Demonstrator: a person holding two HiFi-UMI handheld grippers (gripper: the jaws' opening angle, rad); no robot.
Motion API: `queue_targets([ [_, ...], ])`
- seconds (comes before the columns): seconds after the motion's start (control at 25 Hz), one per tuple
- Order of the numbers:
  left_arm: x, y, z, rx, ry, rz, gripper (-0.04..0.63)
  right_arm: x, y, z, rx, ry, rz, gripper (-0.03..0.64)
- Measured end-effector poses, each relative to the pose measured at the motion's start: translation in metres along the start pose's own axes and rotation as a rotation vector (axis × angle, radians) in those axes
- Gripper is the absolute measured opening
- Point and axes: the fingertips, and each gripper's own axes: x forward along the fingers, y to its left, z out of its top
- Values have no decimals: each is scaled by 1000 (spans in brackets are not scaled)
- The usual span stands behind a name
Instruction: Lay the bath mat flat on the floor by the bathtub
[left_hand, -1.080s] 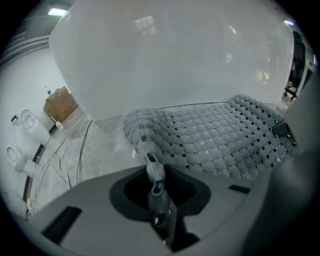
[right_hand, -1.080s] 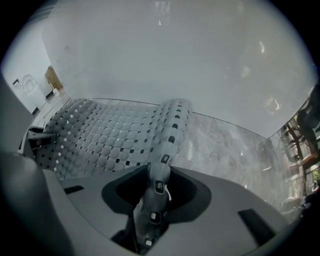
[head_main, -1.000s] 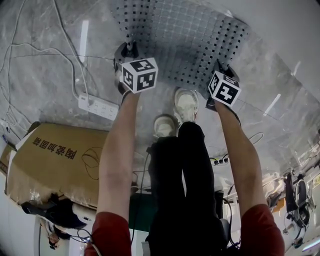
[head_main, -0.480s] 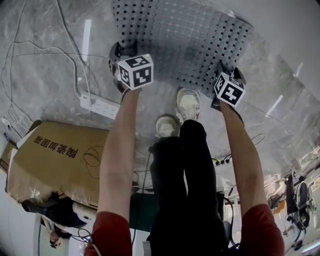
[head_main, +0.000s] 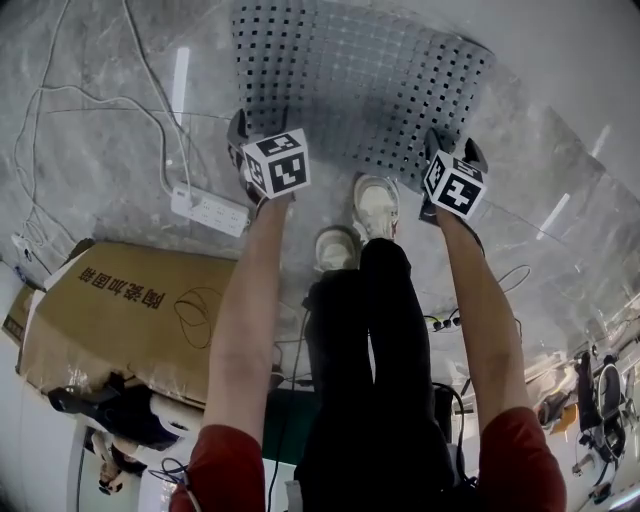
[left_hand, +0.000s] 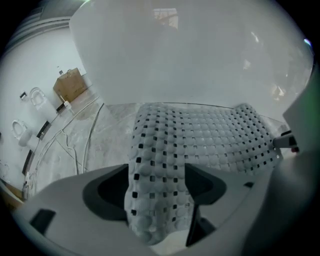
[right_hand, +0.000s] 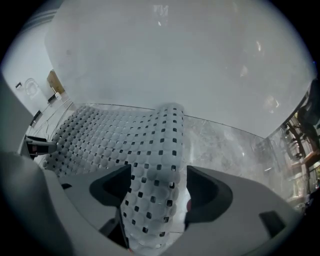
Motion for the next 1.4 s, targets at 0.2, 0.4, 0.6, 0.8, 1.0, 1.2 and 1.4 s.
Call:
queue_targets([
  [0.2, -36, -16, 10, -28, -3, -47, 331, -32, 8, 22, 6, -29, 22, 339],
  [0.4, -89, -28, 36, -73, -31, -97, 331, -83, 19, 49, 38, -68, 46, 339],
  [0.6, -151, -36, 81, -116, -98, -148, 331, -143, 34, 79, 80, -124, 88, 339],
  [0.8, -210, -42, 115, -132, -138, -196, 331, -208, 53, 110, 70, -191, 130, 339],
  [1.0, -278, -44, 148, -129, -219, -226, 331, -281, 71, 144, 85, -284, 171, 339],
  [1.2, -359, -46, 176, -58, -308, -261, 331, -363, 69, 171, 128, -366, 180, 339],
  [1.4, -448, -34, 206, 12, -386, -269, 331, -453, 54, 196, 174, -442, 166, 339],
])
